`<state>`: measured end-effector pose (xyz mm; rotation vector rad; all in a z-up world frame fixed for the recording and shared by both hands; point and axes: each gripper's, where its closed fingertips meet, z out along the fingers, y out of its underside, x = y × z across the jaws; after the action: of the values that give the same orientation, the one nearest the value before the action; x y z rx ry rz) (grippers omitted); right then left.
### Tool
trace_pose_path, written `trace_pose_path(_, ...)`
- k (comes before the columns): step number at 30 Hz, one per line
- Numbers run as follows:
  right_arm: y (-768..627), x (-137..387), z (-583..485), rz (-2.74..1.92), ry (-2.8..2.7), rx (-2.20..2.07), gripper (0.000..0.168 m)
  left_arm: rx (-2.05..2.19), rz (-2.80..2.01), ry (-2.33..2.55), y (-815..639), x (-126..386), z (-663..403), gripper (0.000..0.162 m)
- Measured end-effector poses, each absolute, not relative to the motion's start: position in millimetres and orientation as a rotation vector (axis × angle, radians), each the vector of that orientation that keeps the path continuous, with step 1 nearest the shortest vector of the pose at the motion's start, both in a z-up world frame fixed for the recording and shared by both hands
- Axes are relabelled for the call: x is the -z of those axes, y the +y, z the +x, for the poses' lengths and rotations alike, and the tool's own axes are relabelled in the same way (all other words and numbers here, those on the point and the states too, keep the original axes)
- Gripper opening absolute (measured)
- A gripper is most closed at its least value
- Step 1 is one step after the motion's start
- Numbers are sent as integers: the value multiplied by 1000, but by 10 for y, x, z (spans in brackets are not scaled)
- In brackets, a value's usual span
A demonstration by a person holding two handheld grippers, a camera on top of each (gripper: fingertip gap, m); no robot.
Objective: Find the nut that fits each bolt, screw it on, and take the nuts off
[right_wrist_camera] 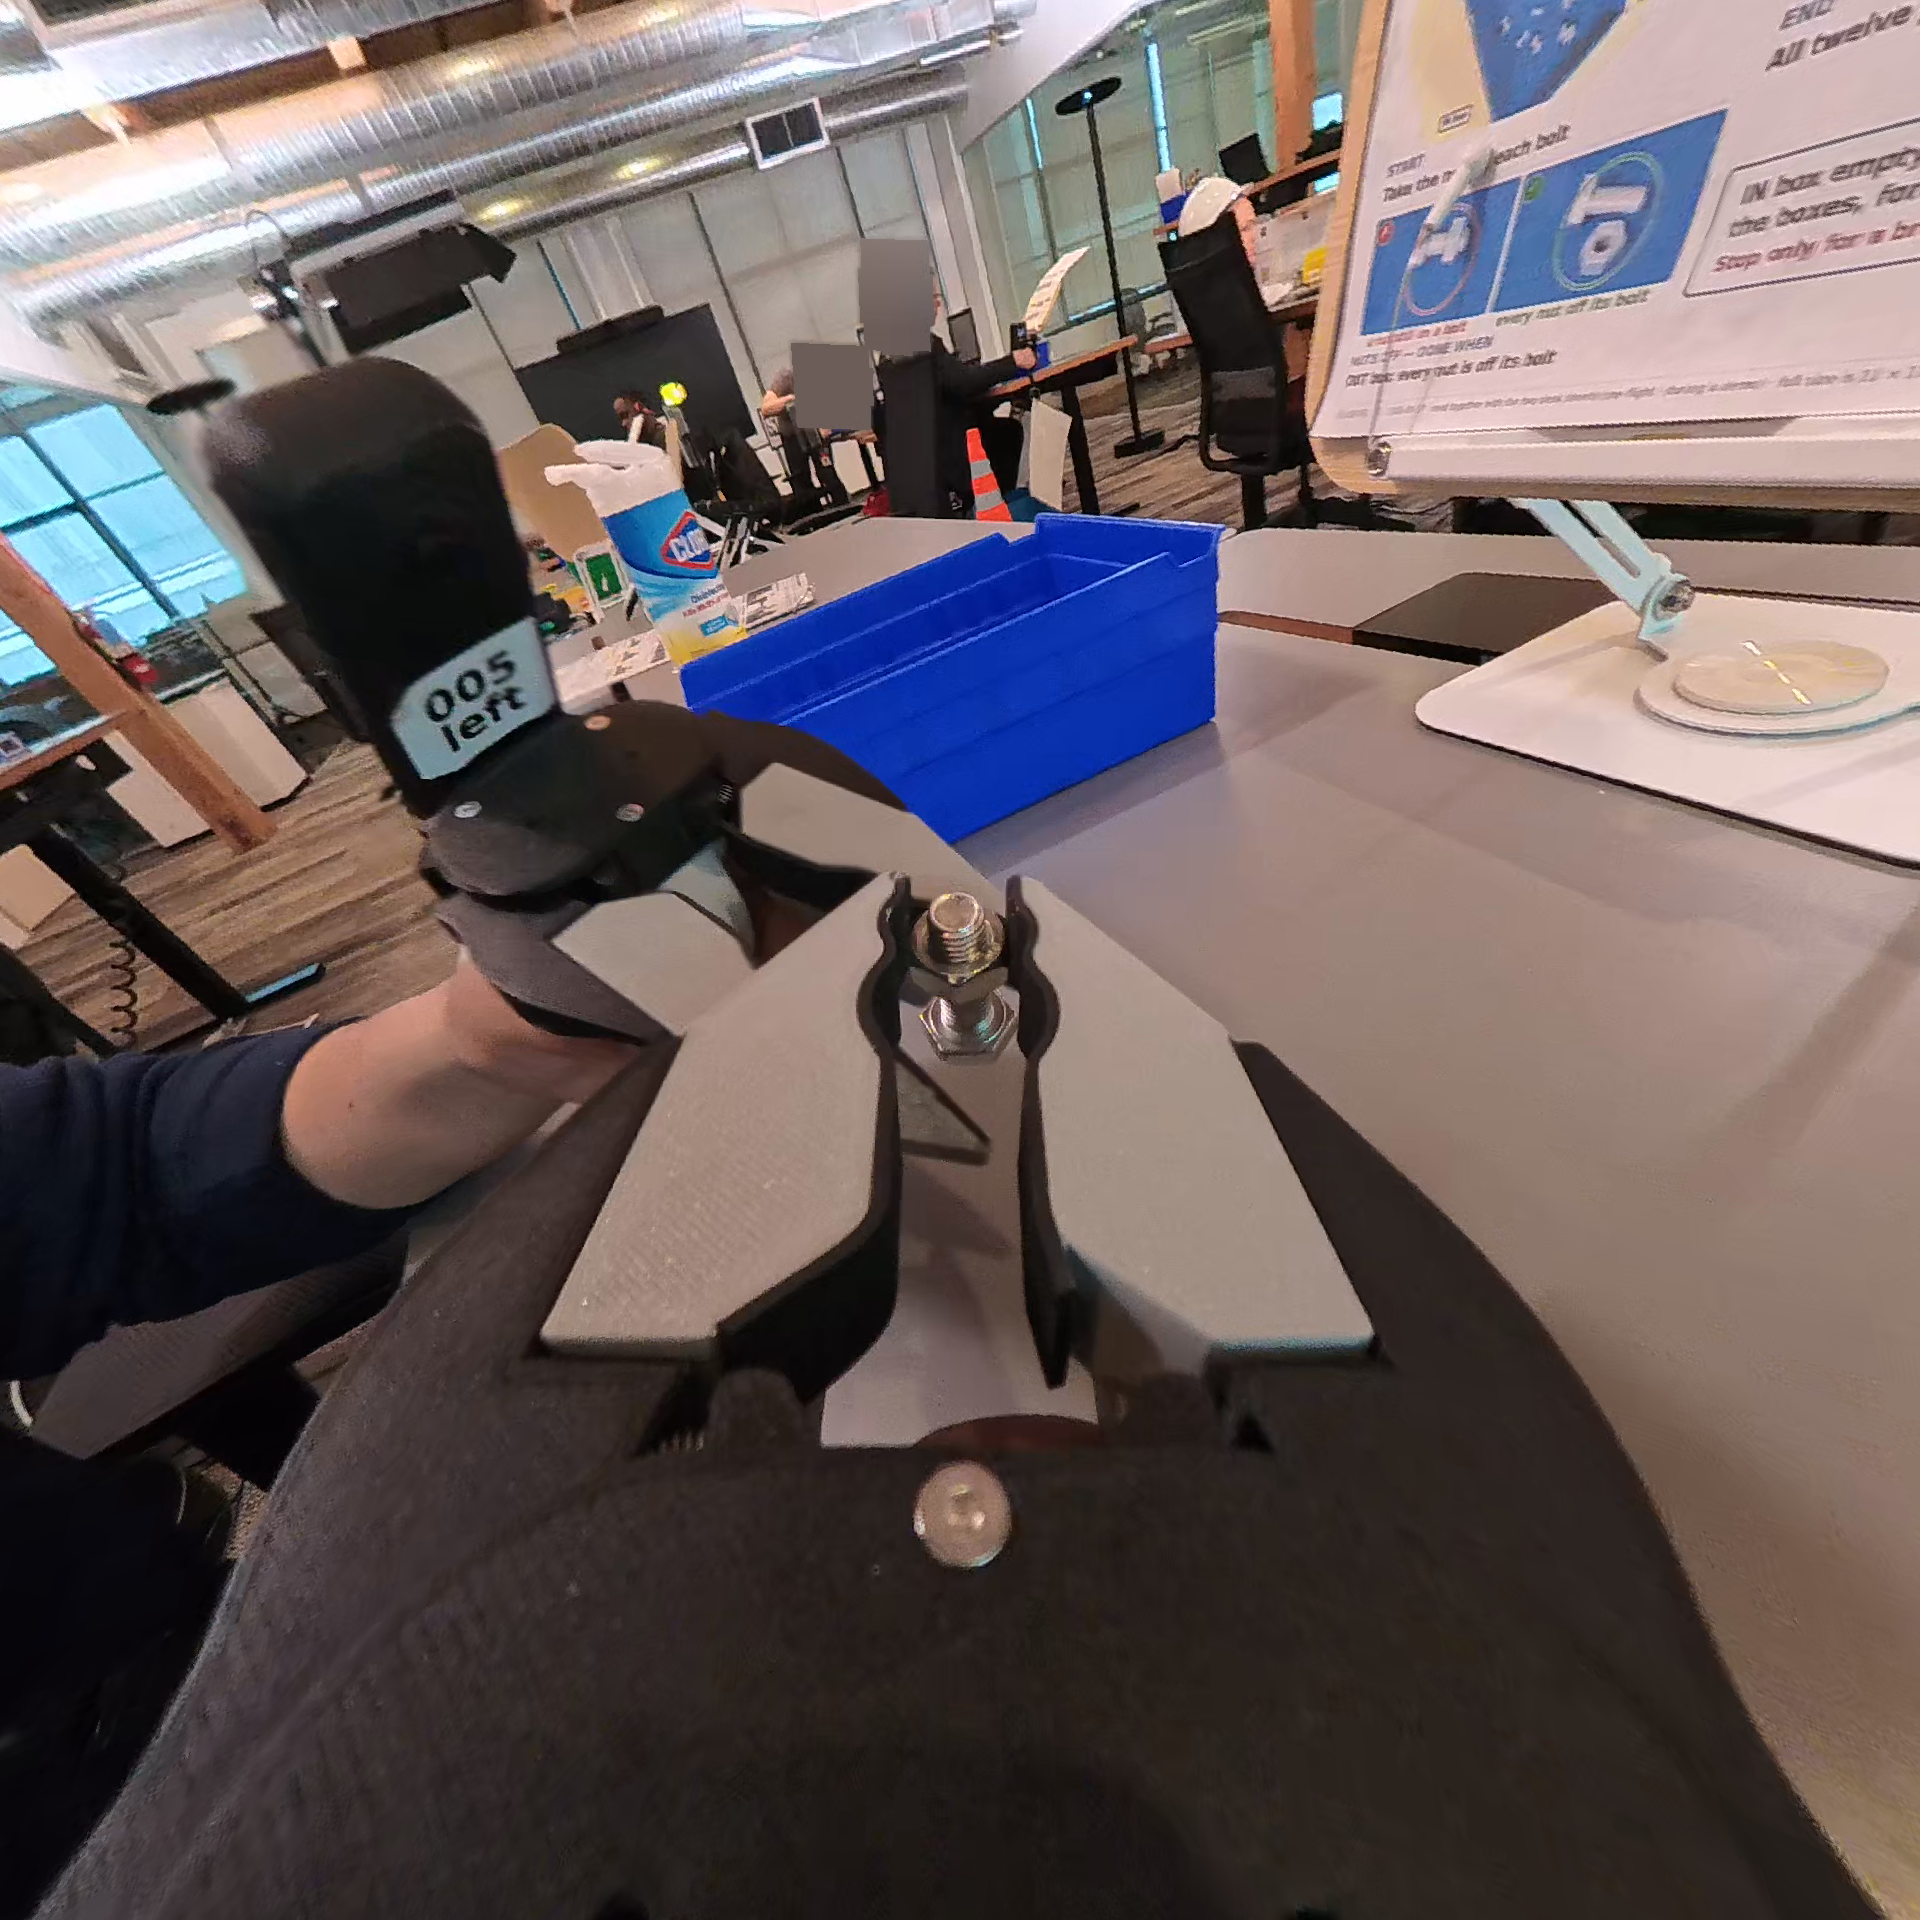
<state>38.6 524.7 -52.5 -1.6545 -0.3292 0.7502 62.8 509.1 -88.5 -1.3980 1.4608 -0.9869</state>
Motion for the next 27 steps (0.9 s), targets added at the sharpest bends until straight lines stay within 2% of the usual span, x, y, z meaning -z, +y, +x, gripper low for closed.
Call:
trace_pose_path(2, 5223, 508, 340, -1646, -348, -765, 15, 1007, -1400, 1477, 5055, 924, 644, 19)
trace_pose_path(13, 5232, 499, 388, -1631, -341, -748, 16, 1014, -1417, 1454, 5069, 918, 651, 18)
trace_pose_path(23, 5272, 532, 448, -1631, -339, -709, 43, 1080, -1460, 1399, 5207, 932, 617, 18)
trace_pose_path(27, 5300, 655, 397, -1682, -380, -656, 41, 1128, -1396, 1428, 5011, 863, 665, 18)
